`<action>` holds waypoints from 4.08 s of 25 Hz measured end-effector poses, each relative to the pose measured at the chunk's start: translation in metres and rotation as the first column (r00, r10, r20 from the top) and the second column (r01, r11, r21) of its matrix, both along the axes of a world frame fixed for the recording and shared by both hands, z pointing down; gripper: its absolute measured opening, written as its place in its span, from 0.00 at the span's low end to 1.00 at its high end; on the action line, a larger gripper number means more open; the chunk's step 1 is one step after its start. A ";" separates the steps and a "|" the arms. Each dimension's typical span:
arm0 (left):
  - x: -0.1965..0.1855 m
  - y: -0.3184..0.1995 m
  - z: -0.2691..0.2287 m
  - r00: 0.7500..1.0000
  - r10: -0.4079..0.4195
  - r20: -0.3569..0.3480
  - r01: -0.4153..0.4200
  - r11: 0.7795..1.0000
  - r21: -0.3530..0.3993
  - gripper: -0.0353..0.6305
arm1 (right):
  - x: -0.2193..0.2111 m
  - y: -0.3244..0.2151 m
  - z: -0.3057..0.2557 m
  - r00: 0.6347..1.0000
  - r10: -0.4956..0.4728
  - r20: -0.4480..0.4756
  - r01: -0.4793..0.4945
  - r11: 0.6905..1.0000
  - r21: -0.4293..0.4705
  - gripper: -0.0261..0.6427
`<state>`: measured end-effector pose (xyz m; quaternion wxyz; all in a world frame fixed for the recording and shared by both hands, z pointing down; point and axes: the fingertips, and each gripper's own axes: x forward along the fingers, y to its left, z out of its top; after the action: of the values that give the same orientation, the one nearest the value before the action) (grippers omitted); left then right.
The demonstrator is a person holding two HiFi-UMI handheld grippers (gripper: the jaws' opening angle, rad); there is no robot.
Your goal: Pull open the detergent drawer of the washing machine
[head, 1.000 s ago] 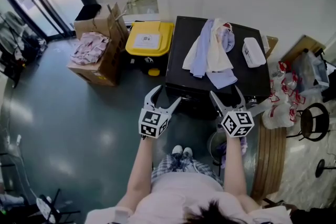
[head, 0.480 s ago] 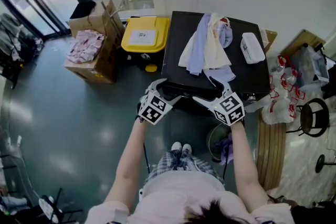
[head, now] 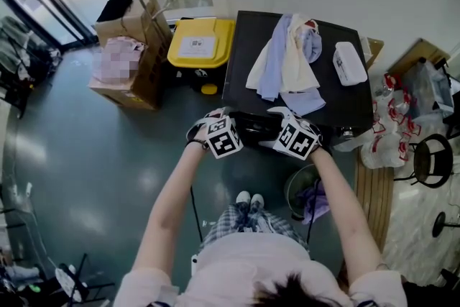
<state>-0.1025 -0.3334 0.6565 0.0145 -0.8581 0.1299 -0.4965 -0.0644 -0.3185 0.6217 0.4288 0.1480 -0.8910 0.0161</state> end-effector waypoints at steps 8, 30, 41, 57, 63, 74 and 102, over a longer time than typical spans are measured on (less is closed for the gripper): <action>0.011 -0.001 0.010 0.993 0.093 0.070 -0.092 0.996 -0.018 0.57 | -0.005 0.004 0.029 0.989 -0.083 -0.119 0.082 0.996 -0.020 0.58; 0.005 -0.013 0.026 0.940 0.143 0.309 -0.210 0.958 0.195 0.36 | -0.003 -0.012 0.051 0.944 0.007 -0.331 0.066 0.975 0.210 0.32; 0.005 -0.023 0.024 0.931 0.117 0.346 -0.228 0.925 0.302 0.21 | -0.001 -0.021 0.053 0.900 0.079 -0.429 0.082 0.935 0.345 0.19; 0.004 -0.022 0.021 0.912 0.168 0.374 -0.292 0.906 0.307 0.18 | -0.002 -0.022 0.046 0.913 0.076 -0.402 0.062 0.945 0.321 0.16; 0.002 -0.014 0.021 0.910 0.177 0.376 -0.297 0.909 0.291 0.18 | -0.005 -0.014 0.045 0.924 0.062 -0.377 0.058 0.952 0.299 0.15; 0.000 0.019 0.020 0.911 0.199 0.361 -0.312 0.905 0.290 0.17 | -0.006 0.017 0.043 0.938 0.055 -0.342 0.045 0.959 0.279 0.15; -0.015 0.123 0.020 0.904 0.236 0.356 -0.341 0.901 0.268 0.17 | -0.017 0.119 0.042 0.960 0.001 -0.280 0.053 0.981 0.186 0.13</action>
<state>-0.1171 -0.2106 0.6766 0.2497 -0.7634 0.0754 -0.5910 -0.0817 -0.1994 0.6636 0.5339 0.1777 -0.8210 -0.0965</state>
